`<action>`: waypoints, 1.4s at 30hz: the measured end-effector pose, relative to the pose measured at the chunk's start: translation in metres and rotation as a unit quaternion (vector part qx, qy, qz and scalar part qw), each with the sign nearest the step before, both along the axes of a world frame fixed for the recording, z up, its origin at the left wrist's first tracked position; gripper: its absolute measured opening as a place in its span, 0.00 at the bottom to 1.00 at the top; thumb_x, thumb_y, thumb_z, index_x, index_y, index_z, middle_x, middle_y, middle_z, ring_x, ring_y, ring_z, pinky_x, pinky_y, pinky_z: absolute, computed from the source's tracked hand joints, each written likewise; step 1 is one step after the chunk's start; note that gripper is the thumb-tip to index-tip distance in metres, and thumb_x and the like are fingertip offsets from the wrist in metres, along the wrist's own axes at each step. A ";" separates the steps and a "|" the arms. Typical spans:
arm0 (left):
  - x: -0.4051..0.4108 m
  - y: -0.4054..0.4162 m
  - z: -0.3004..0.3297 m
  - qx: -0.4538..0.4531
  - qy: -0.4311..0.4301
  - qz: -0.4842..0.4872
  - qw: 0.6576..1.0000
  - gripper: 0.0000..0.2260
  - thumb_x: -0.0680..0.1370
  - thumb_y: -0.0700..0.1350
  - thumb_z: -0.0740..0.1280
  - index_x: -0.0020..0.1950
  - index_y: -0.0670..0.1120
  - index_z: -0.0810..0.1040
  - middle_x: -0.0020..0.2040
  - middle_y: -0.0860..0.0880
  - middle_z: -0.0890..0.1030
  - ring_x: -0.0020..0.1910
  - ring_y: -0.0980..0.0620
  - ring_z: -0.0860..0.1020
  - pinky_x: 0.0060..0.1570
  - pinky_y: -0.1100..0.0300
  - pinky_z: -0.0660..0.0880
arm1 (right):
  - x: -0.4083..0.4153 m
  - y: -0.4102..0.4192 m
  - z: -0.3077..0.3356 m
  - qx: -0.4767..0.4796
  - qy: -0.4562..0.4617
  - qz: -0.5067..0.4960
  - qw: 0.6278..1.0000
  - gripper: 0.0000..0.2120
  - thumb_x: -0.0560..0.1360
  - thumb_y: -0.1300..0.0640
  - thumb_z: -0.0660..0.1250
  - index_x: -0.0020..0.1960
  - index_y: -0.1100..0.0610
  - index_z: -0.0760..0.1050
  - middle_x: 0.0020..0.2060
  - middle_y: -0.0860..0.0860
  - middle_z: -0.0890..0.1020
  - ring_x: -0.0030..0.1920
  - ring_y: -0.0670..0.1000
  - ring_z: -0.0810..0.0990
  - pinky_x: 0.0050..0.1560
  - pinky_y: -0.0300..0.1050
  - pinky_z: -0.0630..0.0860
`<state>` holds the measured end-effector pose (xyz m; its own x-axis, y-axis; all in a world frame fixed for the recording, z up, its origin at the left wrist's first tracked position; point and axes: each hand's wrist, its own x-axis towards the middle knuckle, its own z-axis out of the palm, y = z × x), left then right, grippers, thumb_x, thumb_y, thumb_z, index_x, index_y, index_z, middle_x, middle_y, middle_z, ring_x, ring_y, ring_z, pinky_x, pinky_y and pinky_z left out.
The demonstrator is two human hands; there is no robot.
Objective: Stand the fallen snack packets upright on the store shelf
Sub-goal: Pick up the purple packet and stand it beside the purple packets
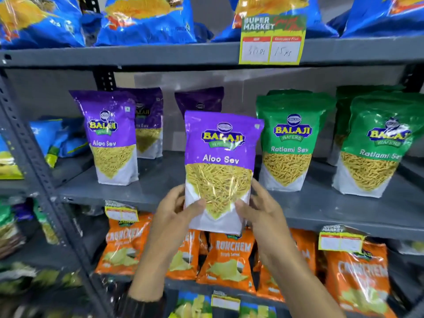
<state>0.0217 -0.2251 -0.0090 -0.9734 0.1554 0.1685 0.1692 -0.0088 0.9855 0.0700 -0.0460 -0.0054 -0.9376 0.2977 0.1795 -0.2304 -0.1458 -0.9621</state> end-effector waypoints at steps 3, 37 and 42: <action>0.030 0.001 -0.008 -0.003 0.032 0.013 0.999 0.17 0.78 0.41 0.75 0.64 0.54 0.83 0.58 0.52 0.89 0.60 0.51 0.87 0.61 0.49 0.80 | 0.025 0.004 -0.010 0.015 0.034 -0.001 0.999 0.29 0.80 0.71 0.65 0.75 0.47 0.74 0.60 0.44 0.88 0.61 0.45 0.86 0.55 0.39 0.83; -0.150 0.006 0.001 -0.011 0.083 -0.016 0.996 0.18 0.79 0.29 0.70 0.58 0.51 0.77 0.51 0.57 0.88 0.55 0.51 0.84 0.50 0.67 0.81 | -0.142 0.012 0.018 0.114 0.071 -0.027 0.991 0.34 0.74 0.79 0.66 0.72 0.50 0.74 0.60 0.50 0.87 0.58 0.43 0.85 0.60 0.41 0.80; -0.194 -0.005 -0.006 -0.051 0.092 -0.016 0.994 0.20 0.79 0.29 0.69 0.60 0.54 0.74 0.59 0.54 0.85 0.61 0.50 0.82 0.57 0.63 0.79 | -0.181 -0.004 0.003 0.141 0.076 -0.048 0.986 0.39 0.71 0.81 0.65 0.71 0.47 0.73 0.62 0.50 0.85 0.63 0.50 0.83 0.65 0.44 0.79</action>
<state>-0.1719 -0.2301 -0.0152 -0.9219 0.2120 0.3242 0.3472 0.0813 0.9343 -0.1110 -0.0504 -0.0027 -0.8635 0.3022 0.4038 -0.3743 0.1527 -0.9146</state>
